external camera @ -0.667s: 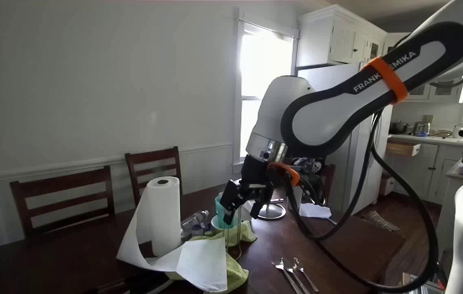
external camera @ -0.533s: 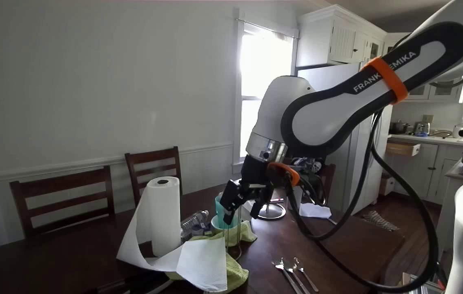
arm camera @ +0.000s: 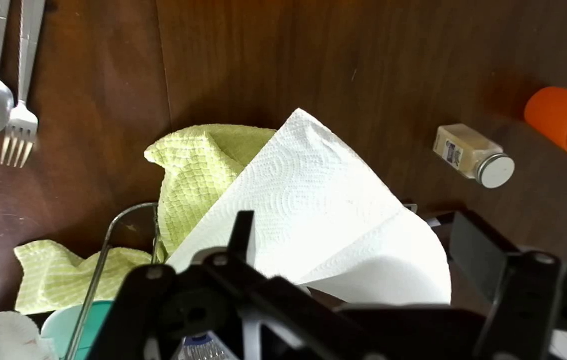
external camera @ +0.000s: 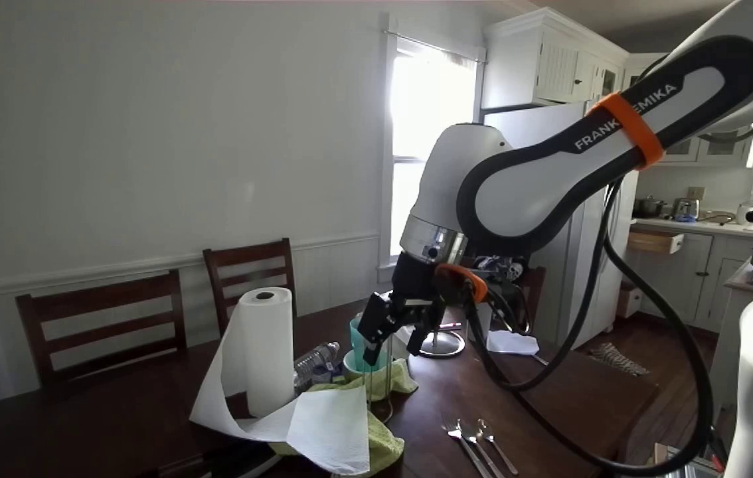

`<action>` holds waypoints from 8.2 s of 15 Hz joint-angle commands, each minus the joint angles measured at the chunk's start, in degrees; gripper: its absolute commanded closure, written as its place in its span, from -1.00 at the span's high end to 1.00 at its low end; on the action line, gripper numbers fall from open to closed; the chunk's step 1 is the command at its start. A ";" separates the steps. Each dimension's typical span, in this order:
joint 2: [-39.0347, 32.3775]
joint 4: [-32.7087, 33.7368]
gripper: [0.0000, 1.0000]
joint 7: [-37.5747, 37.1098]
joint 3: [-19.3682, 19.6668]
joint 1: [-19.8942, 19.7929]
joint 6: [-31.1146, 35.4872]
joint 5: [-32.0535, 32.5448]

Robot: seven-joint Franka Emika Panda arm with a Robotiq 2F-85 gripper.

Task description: Place the teaspoon on the white napkin

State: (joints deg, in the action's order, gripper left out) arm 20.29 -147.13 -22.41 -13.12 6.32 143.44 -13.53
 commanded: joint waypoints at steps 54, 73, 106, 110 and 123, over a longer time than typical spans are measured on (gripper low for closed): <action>-30.61 -3.19 1.00 6.25 22.09 -17.01 -6.50 8.96; -39.79 1.13 0.24 12.24 18.81 -17.77 4.14 -8.51; -41.12 25.91 -0.96 21.89 29.18 -19.09 -21.33 21.76; -43.56 29.15 -0.96 23.58 31.36 -22.15 -18.41 24.95; -45.15 29.22 -0.96 22.46 33.84 -24.09 -13.77 30.61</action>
State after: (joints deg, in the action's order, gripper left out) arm -24.89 -118.04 0.20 21.23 -17.26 129.82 16.82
